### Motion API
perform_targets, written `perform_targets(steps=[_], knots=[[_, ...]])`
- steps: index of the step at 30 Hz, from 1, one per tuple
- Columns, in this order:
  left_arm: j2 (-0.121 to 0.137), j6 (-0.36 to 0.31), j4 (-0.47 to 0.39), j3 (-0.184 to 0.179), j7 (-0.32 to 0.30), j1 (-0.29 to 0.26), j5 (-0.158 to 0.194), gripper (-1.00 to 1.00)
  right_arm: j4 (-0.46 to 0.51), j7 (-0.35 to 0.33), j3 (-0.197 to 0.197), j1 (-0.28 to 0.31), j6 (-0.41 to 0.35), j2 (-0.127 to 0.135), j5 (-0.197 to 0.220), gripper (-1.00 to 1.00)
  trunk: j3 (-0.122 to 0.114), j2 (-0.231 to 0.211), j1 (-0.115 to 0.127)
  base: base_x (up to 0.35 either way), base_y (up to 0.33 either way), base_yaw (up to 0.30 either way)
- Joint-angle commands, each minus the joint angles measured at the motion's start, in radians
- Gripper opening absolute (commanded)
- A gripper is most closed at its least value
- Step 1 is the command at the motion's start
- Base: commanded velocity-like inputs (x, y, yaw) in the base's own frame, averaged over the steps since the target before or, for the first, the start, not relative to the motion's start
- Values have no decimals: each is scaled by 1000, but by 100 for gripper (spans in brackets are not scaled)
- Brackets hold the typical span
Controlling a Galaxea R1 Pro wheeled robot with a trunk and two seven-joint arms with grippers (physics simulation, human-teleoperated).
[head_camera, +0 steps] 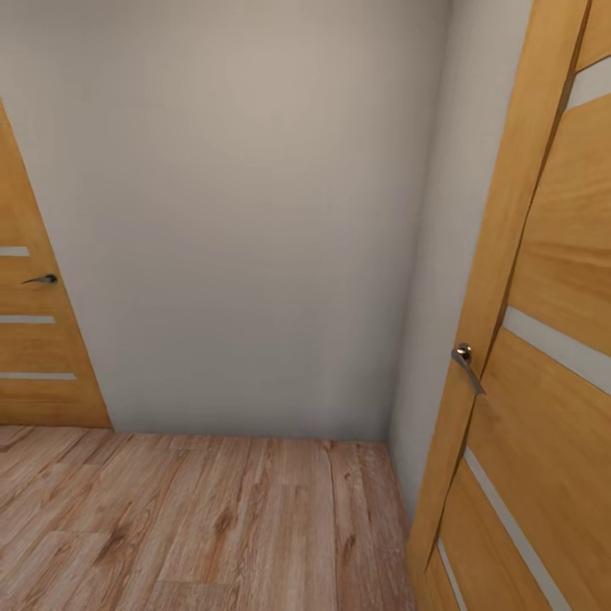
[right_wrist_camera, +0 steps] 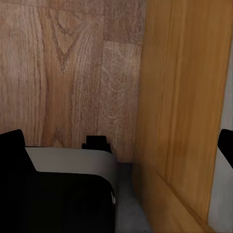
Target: Move the two storage containers from the living room to the garage. In the garage, place one container on the floor and stack the other container on top of it (either order is fine).
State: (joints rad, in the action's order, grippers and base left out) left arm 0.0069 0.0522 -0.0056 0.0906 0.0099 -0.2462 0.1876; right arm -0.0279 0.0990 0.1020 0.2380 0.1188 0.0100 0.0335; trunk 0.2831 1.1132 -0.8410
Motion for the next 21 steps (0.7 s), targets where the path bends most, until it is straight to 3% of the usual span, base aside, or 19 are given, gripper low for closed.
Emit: perform_targets(steps=[1,9,21], knots=[[0,3,1,8,1,-1,0,100,-3,3,8,1,5,0,3,100,1,1,0,0,0,28],[-1,3,2,8,1,-1,0,100,-3,2,8,1,5,-1,3,100,1,1,0,23,0,7],[1,2,3,8,2,-1,1,100,-4,4,7,1,5,-2,4,100,1,1,0,288,0,12]])
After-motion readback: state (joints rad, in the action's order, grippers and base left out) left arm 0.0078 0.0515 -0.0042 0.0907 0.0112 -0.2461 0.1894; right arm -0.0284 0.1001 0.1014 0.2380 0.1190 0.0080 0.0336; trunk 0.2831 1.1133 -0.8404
